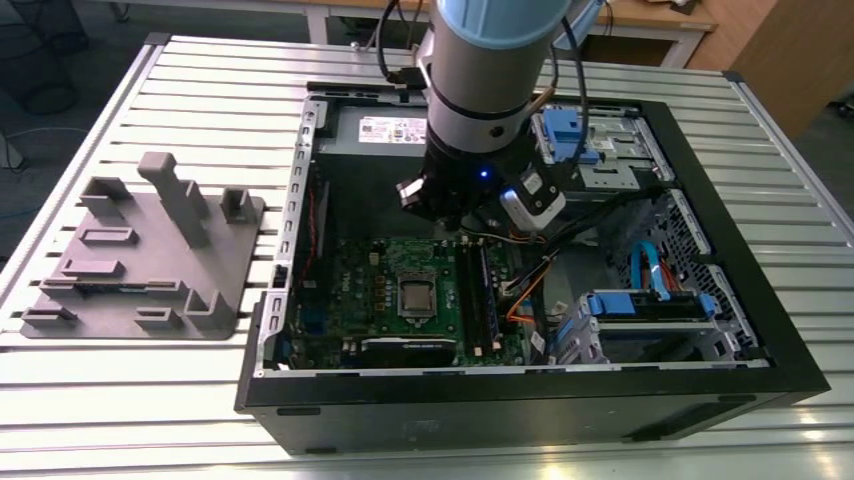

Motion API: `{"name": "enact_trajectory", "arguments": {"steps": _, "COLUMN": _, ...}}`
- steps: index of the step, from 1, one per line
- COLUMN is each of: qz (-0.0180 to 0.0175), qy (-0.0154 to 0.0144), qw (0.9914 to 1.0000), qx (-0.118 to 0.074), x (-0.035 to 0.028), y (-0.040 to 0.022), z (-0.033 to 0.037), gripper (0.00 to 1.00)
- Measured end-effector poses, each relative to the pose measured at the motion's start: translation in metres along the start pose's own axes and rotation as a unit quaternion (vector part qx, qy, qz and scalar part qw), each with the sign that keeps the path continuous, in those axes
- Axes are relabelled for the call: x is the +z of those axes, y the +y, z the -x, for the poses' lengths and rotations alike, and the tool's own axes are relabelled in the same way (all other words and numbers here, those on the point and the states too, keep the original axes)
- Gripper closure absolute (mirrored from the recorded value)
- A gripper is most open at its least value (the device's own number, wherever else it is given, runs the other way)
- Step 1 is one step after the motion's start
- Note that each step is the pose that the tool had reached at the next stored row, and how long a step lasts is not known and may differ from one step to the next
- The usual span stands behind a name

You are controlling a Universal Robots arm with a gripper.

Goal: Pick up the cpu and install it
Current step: 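Install the first cpu locking lever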

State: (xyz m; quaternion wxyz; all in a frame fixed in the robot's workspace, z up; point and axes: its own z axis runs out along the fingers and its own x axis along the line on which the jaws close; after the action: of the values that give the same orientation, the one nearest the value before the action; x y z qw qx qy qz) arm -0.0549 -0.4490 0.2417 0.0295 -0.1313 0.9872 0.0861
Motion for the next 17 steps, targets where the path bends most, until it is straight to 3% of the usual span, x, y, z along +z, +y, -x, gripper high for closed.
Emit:
{"name": "enact_trajectory", "arguments": {"steps": 8, "qz": -0.0002, "qy": -0.0001, "qw": 1.00000, "qx": 0.001, "x": 0.0023, "y": 0.0008, "z": -0.0042, "gripper": 0.89}}
{"name": "enact_trajectory", "arguments": {"steps": 11, "qz": -0.0021, "qy": 0.0003, "qw": 1.00000, "qx": 0.002, "x": 0.0023, "y": 0.0000, "z": -0.0045, "gripper": 0.89}}
{"name": "enact_trajectory", "arguments": {"steps": 17, "qz": -0.0074, "qy": 0.0017, "qw": 0.99997, "qx": 0.002, "x": 0.0005, "y": -0.0091, "z": -0.0069, "gripper": 0.89}}
